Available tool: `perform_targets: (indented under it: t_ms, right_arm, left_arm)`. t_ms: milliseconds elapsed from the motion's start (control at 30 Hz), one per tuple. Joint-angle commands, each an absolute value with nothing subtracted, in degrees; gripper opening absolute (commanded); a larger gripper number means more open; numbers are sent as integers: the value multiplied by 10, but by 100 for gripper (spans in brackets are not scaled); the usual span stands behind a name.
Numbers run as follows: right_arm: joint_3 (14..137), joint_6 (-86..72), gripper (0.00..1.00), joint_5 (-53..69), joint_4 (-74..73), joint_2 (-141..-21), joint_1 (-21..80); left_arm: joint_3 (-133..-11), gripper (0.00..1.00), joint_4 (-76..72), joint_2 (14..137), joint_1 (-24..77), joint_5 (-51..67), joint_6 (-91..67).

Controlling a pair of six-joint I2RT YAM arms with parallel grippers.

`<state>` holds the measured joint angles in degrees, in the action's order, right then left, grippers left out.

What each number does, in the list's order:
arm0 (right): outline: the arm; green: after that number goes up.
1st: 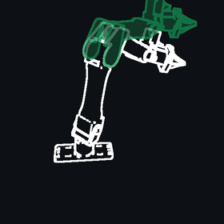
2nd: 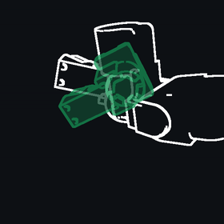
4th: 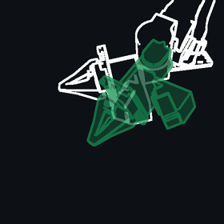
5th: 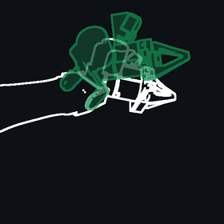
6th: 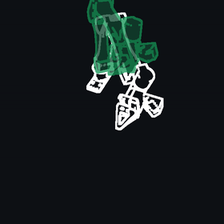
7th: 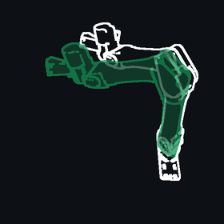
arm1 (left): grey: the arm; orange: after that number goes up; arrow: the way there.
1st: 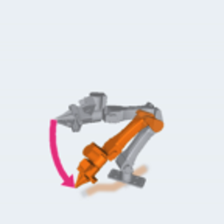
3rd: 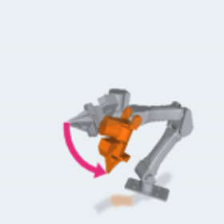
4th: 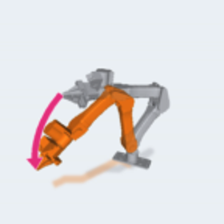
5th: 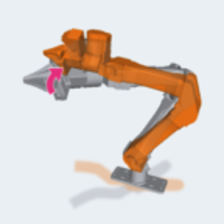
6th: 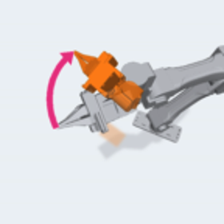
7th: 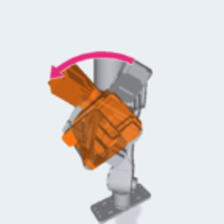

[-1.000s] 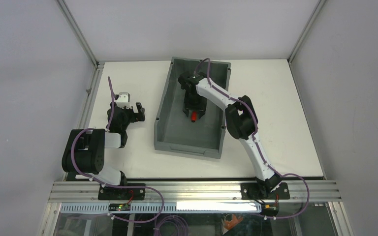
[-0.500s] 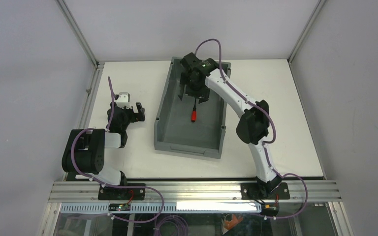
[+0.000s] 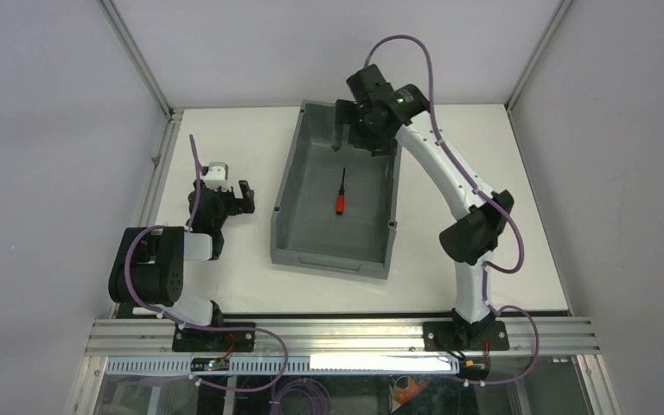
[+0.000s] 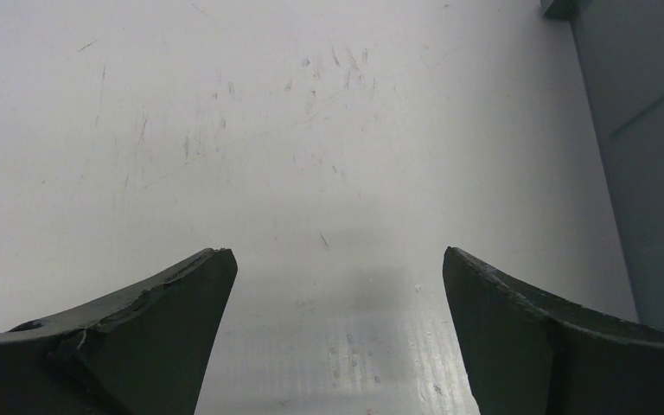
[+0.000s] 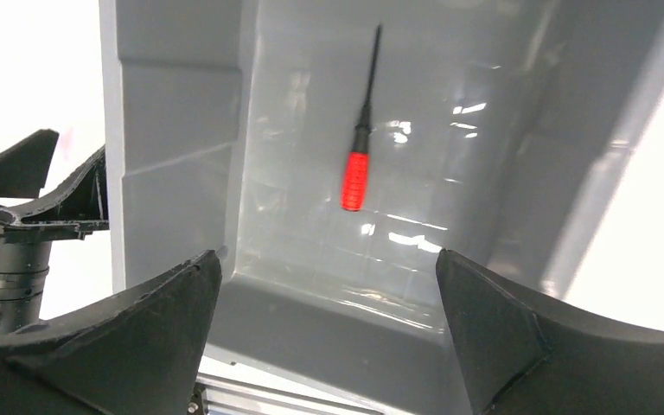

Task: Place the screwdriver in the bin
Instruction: Reset both arms

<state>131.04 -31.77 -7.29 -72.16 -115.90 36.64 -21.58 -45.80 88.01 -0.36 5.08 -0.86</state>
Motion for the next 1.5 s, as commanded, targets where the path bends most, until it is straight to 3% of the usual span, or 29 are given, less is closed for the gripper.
perform_targets:
  t_ms: [0,767,1467]
  right_arm:
    - [1278,-264,99,-99,-709,-1065,324]
    - [899,-137,99,-28,-540,-774,36]
    - [678,-149,99,-56,-497,-571,2]
  left_arm:
    - [-211,99,-478,863,-1,64,-15]
    - [-211,99,-477,863,-1,63,-14]
    - [-211,99,-477,863,-1,63,-14]
